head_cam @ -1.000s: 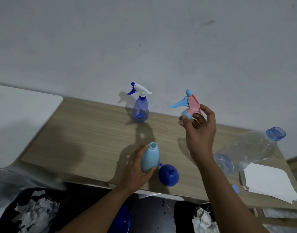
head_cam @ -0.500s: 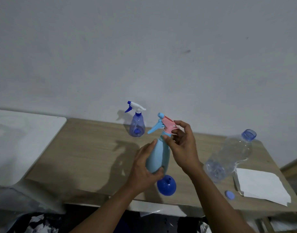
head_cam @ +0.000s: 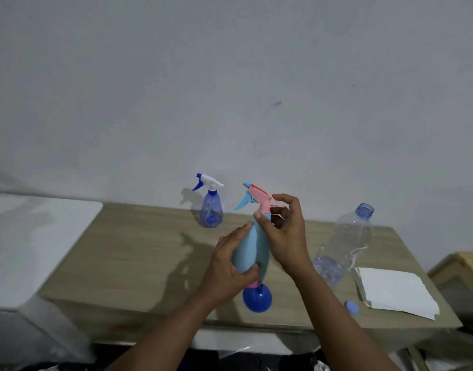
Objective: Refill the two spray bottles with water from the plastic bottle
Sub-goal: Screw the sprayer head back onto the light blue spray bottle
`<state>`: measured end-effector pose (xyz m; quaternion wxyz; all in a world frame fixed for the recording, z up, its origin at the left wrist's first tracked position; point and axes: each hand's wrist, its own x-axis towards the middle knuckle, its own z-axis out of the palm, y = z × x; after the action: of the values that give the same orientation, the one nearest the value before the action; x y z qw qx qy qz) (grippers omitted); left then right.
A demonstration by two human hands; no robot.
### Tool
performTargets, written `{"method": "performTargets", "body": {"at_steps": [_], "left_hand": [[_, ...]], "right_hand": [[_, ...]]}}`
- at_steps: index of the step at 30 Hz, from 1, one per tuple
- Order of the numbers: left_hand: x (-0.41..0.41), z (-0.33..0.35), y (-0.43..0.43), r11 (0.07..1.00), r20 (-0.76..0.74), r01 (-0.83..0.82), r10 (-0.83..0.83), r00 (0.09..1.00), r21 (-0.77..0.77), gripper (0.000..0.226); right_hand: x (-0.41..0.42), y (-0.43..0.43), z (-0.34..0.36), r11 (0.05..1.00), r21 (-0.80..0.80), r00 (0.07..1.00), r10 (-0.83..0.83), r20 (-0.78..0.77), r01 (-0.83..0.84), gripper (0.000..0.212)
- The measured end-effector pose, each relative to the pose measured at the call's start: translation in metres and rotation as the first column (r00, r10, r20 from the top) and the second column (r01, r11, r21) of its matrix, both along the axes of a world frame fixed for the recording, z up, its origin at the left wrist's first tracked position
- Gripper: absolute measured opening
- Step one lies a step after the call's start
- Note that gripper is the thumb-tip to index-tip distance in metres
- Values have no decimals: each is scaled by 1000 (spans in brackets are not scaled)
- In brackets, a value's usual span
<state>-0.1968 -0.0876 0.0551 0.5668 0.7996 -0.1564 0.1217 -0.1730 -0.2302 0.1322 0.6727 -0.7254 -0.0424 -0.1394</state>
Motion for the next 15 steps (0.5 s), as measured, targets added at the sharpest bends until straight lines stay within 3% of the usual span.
{"method": "performTargets", "body": {"at_steps": [6,13,15], "left_hand": [[-7,12,0,999,17,32,-32,999,-31,69],[-11,26,6,998,76,57,-59,995,32,56],[-12,28,6,997,84,59,-63,994,51,55]], "right_hand": [[-4,2,8,999,38,999,-22,44,21,37],[-11,-8,28,974,-205,987,120,107,-96,38],[-11,-8,31,973,-210,987,121,106,-97,36]]}}
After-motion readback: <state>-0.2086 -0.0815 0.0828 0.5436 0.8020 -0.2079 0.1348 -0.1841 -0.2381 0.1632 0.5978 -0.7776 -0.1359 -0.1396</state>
